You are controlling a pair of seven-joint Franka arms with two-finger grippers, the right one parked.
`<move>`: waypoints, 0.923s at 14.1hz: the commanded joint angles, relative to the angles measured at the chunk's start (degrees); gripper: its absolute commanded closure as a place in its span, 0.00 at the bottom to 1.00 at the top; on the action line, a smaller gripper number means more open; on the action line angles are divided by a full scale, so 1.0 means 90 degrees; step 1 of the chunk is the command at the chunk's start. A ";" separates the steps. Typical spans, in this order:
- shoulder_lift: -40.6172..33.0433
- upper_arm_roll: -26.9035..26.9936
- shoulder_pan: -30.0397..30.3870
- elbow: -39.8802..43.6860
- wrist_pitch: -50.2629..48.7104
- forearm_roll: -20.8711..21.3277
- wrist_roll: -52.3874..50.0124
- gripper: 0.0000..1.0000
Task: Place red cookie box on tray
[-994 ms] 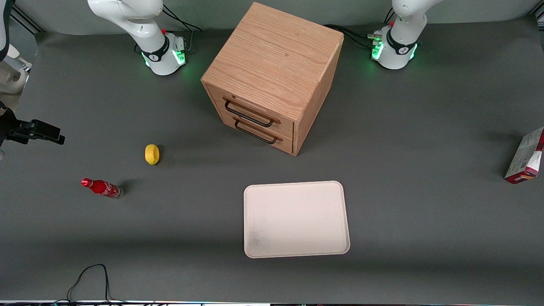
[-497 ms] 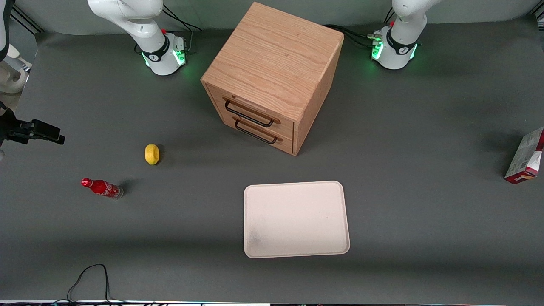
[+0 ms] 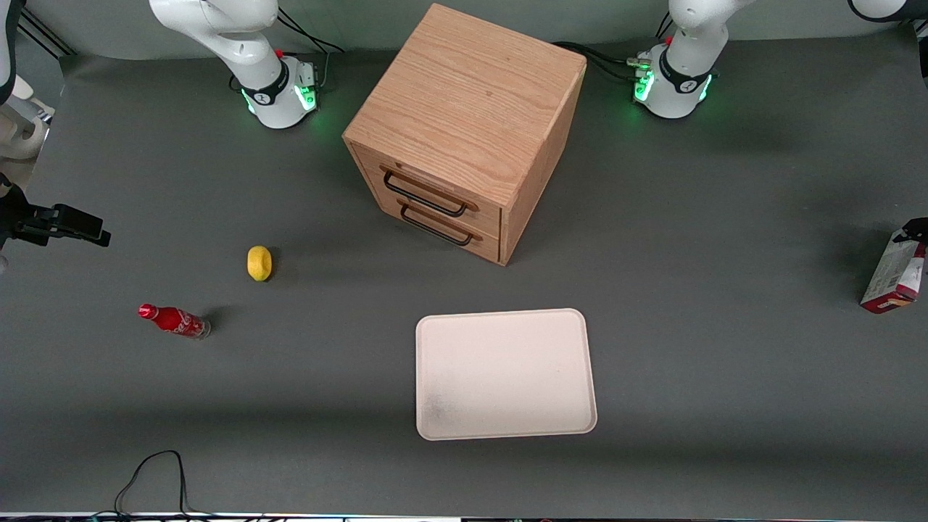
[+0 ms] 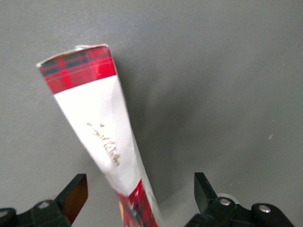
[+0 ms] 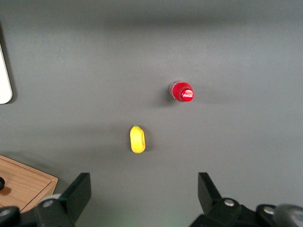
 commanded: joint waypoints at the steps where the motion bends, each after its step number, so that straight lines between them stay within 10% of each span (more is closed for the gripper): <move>1: 0.0067 0.0042 0.0015 -0.0088 0.0115 -0.0141 0.0024 0.00; 4: 0.0078 0.0052 0.0034 -0.0078 0.0116 -0.0082 0.0043 0.06; 5: 0.0078 0.0052 0.0025 -0.0069 0.0125 -0.0043 0.0053 0.25; 6: 0.0068 0.0061 0.0034 -0.0059 0.0135 0.0005 0.0063 0.99; 13: 0.0078 0.0071 0.0034 -0.0078 0.0164 0.0016 0.0014 1.00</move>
